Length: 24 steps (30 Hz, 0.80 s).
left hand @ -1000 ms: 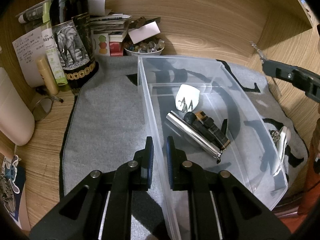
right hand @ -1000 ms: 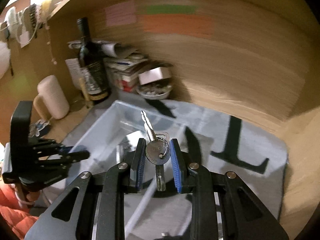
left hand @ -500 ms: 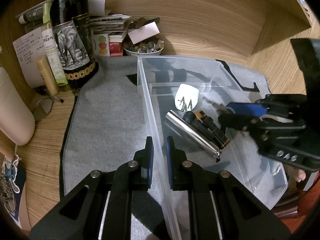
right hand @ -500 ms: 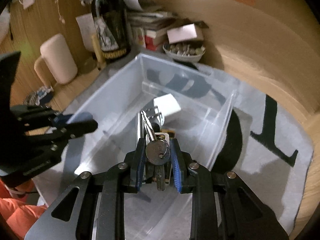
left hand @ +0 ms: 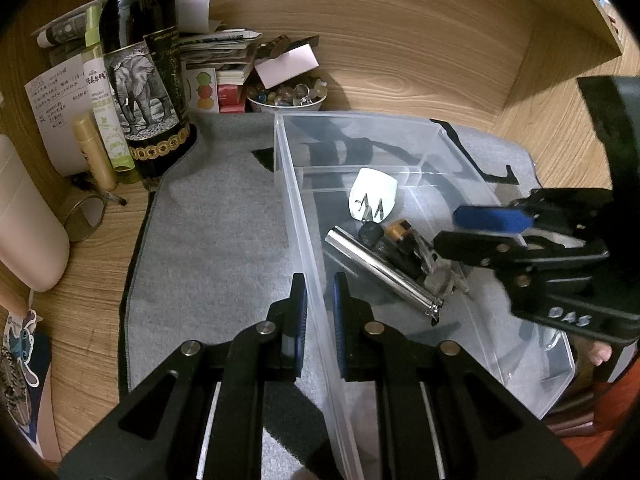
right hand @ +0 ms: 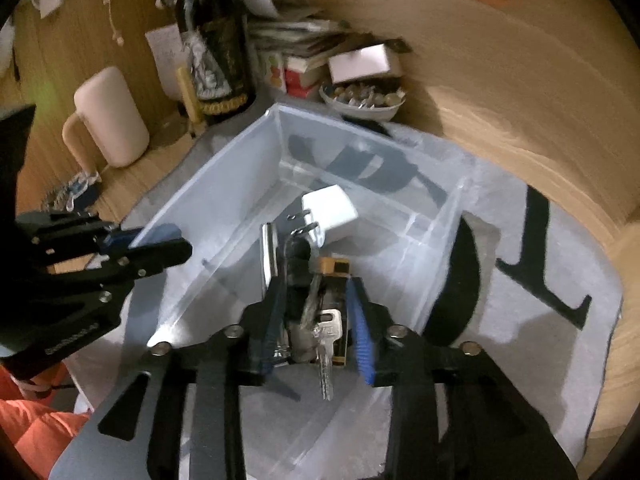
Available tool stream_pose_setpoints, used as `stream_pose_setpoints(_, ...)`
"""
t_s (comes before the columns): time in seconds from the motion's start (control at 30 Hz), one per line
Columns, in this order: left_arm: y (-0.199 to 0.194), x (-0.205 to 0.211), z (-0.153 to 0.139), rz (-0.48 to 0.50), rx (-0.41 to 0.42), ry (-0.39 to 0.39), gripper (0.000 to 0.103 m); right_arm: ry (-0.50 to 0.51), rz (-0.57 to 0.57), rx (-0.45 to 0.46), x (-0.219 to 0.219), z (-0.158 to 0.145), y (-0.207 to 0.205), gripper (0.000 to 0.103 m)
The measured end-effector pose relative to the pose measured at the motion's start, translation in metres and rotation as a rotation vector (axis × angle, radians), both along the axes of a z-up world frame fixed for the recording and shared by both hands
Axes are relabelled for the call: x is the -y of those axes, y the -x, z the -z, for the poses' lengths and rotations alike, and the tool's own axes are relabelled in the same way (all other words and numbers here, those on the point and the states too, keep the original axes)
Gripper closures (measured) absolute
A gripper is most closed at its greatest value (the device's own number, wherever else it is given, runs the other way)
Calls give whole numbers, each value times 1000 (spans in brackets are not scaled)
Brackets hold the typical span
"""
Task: Organize rigid objects
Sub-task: 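Carry the keys into the clear box and open the right gripper, then grasp the white curved handheld device on the rug with the right gripper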
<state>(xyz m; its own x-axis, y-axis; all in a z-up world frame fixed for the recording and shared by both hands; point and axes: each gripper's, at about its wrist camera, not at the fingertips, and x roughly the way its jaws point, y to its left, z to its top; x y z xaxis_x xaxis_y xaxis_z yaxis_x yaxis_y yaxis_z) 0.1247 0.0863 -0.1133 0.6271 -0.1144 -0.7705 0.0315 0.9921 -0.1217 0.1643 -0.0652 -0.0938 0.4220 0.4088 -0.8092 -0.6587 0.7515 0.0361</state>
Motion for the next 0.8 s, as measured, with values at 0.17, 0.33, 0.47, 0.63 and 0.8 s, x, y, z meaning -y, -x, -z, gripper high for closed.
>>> stream_pose_setpoints(0.17,0,0,0,0,0,1,91,-28,87,62,25,-19,1,49)
stream_pose_setpoints(0.33,-1,1,0,5,1,-1,91,-29,256,120,71,-31,2,40)
stream_pose_setpoints(0.47,-1,1,0,9,4,1,90,-5,425,153,112,-32,6,37)
stream_pose_setpoints(0.63,0,0,0,16,7,2,90,30,613,133,158,-16,17,32)
stream_pose_setpoints(0.8,0,1,0,27,7,-7,90,21,739,27,191,14,28,32)
